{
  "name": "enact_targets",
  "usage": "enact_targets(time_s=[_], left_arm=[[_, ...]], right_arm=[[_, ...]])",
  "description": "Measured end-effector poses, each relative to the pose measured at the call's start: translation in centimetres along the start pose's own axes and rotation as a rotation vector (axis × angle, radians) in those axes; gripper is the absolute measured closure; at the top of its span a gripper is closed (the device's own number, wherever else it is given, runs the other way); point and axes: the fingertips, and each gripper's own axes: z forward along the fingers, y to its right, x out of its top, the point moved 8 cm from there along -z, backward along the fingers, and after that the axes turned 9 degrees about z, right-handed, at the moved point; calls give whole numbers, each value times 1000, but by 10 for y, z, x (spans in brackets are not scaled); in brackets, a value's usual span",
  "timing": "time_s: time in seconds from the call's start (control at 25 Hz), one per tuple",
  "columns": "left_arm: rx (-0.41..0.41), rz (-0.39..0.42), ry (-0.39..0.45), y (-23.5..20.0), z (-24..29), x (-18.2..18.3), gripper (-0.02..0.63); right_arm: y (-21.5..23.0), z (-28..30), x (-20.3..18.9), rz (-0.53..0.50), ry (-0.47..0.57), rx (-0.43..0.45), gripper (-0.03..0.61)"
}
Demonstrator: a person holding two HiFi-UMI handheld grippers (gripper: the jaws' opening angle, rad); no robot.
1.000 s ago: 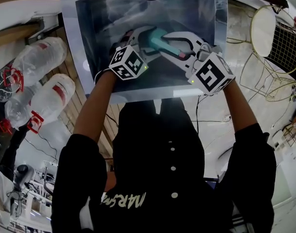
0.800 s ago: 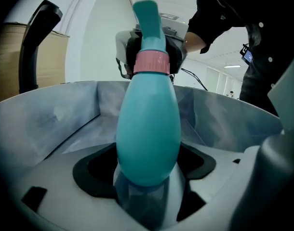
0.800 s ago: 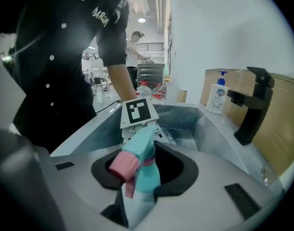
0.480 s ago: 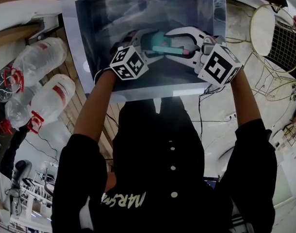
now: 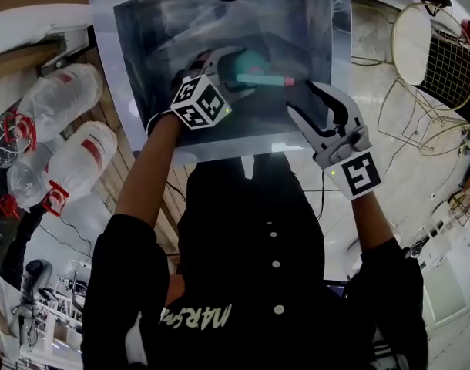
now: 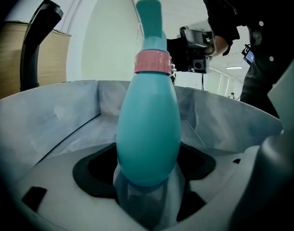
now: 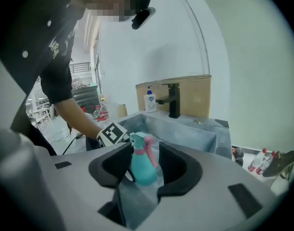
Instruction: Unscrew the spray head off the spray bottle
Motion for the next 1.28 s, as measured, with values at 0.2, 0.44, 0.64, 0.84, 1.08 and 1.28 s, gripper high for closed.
enact_targets(time_s=[0.2, 0.44, 0.64, 0.84, 1.08, 1.28], left_arm=[[5, -3, 2, 2, 1, 0, 221], [14, -6, 2, 1, 1, 0, 221], [28, -11, -2, 2, 0, -1, 221], [16, 1, -6, 5, 4, 2, 221], [26, -12, -14, 4, 5, 2, 221], [32, -15, -16, 4, 4, 3, 221]], right_arm=[[-26, 15, -36, 8, -161, 20, 391], [-32, 51, -37, 37, -208, -21, 373], [-29, 60, -36, 24, -181, -55, 374], [-26, 67, -33, -18, -197, -7, 325], [-28, 73, -35, -7, -207, 13, 264], [-27, 87, -30, 13, -177, -2, 265]])
